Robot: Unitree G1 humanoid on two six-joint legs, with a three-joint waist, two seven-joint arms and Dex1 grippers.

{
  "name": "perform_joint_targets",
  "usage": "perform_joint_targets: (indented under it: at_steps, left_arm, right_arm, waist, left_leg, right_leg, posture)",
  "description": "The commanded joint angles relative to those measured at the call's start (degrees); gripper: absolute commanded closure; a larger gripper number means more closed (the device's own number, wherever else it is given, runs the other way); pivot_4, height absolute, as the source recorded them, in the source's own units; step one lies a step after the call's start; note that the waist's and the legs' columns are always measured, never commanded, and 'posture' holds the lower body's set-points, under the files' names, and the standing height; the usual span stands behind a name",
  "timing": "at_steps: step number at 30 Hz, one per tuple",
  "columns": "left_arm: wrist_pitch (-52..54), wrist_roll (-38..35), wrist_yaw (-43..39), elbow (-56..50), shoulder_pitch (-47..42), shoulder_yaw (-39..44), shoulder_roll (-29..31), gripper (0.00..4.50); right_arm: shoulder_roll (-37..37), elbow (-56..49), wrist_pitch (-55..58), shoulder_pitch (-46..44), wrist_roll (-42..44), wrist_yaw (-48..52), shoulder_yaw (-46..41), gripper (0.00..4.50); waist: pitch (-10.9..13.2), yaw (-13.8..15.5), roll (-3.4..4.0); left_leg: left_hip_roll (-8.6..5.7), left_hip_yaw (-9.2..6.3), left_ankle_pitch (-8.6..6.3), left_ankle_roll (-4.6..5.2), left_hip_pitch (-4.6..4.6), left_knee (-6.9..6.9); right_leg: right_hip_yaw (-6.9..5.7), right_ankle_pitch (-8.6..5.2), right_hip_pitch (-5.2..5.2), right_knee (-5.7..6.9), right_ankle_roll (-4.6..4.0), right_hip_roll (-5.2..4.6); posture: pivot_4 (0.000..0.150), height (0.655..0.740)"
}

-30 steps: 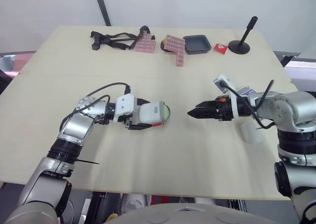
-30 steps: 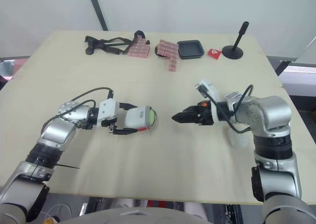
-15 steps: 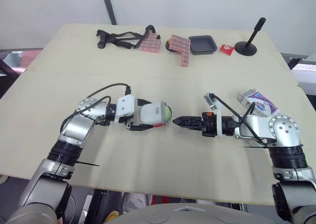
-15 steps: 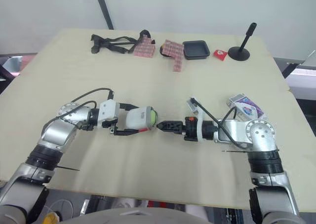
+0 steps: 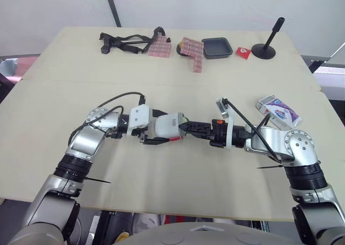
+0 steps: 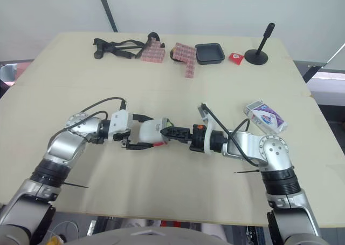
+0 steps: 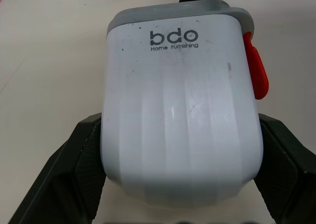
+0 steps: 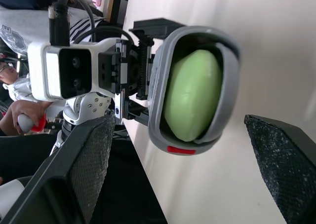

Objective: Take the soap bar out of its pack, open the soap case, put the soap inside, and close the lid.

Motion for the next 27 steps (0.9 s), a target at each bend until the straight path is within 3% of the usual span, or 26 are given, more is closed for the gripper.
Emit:
perform_joint_targets:
  at_steps: [1, 23, 27]
  left_arm:
    - [0.05, -0.89, -0.07, -1.97, -0.92, -0.30, -0.56, 1.04]
    - [2.73, -1.97, -0.35, -5.41, -0.59, -0.44, -0.65, 1.04]
    - [3.47, -2.30, -0.62, -6.52, -0.08, -0.47, -0.37, 1.04]
  right_arm:
    - [0.36, -1.65, -1.26, -0.12, 2.04, 0.23, 0.31, 0.02]
    - [-0.57, 0.45, -0.65, -1.64, 2.04, 3.63, 2.84, 0.02]
    - [-1.30, 0.78, -0.26, -2.39, 2.04, 4.24, 3.71, 1.15]
  waist:
    - [0.00, -0.08, 0.00]
    - [0.00, -0.16, 0.00]
    - [0.00, -0.14, 0.00]
  left_leg:
    - [0.00, 0.00, 0.00, 0.00, -0.01, 0.00]
    - [0.00, -0.01, 0.00, 0.00, -0.04, 0.01]
    - [0.00, -0.01, 0.00, 0.01, -0.05, 0.01]
  right_leg:
    - [0.00, 0.00, 0.00, 0.00, 0.00, 0.00]
    - [-0.03, 0.00, 0.00, -0.02, 0.00, -0.01]
    - [-0.03, 0.00, 0.00, -0.01, 0.00, 0.00]
  posture:
    - [0.150, 0.7400]
    - [0.150, 0.7400]
    - [0.150, 0.7400]
